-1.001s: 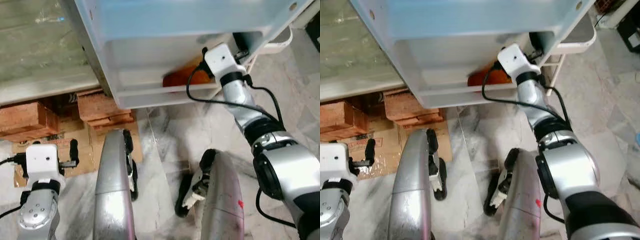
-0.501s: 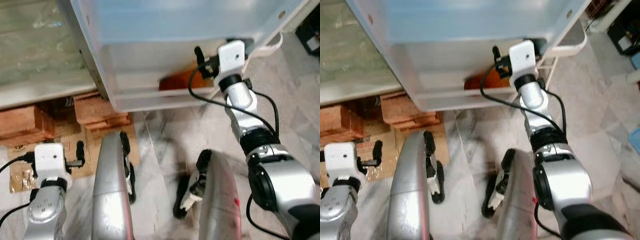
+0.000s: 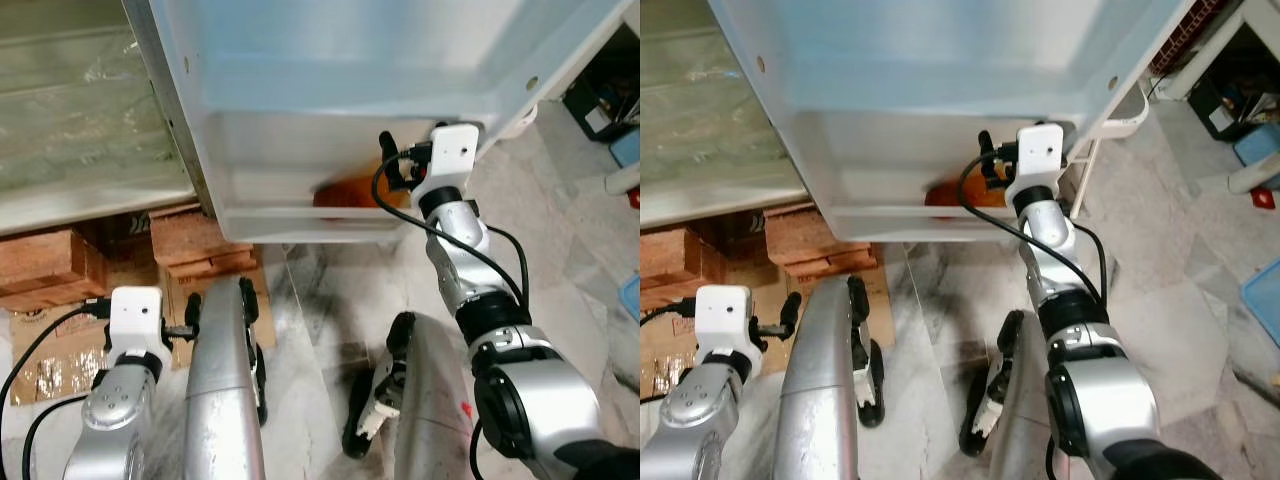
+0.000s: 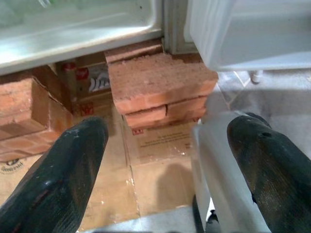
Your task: Restocking fridge
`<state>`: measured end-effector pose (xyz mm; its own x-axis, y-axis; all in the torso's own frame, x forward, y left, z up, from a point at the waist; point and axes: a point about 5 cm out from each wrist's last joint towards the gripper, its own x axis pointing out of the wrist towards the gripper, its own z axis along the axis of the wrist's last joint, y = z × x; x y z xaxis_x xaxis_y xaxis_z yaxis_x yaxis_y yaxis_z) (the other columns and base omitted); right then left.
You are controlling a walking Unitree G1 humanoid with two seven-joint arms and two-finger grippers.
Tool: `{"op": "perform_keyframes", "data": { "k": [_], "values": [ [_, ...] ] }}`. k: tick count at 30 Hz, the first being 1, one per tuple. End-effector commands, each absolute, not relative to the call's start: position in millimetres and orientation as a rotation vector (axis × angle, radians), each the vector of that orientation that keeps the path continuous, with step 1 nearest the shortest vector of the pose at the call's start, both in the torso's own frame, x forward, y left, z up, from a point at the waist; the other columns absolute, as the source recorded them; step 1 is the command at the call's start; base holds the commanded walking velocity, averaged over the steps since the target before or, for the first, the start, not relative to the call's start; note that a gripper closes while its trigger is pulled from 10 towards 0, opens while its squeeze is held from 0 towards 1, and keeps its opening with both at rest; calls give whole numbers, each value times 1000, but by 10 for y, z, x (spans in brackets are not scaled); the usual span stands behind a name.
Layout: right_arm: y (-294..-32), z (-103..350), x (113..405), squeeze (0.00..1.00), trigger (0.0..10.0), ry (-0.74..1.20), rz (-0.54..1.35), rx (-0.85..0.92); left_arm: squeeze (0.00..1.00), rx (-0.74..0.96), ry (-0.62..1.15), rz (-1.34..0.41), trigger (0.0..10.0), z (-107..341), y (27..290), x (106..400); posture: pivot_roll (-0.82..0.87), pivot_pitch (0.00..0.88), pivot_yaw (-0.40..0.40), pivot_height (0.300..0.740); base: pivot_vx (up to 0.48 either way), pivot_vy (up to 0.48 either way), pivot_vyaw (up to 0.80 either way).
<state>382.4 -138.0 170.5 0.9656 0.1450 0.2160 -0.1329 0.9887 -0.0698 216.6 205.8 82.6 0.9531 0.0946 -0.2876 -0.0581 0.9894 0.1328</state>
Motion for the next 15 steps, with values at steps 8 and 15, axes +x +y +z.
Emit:
{"op": "perform_keyframes", "data": {
  "k": [8, 15],
  "values": [
    [-1487, 1568, 3771, 0, 10000, -94, 208, 99, 0, 184, 364, 110, 10000, 702, 2106, 2158, 169, 246, -93, 526, 0, 0, 0],
    [-1466, 1440, 3738, 0, 10000, 34, 299, 86, 0, 190, 370, 102, 10000, 696, 2092, 2152, 164, 252, -94, 526, 0, 0, 0]
  ]
}}
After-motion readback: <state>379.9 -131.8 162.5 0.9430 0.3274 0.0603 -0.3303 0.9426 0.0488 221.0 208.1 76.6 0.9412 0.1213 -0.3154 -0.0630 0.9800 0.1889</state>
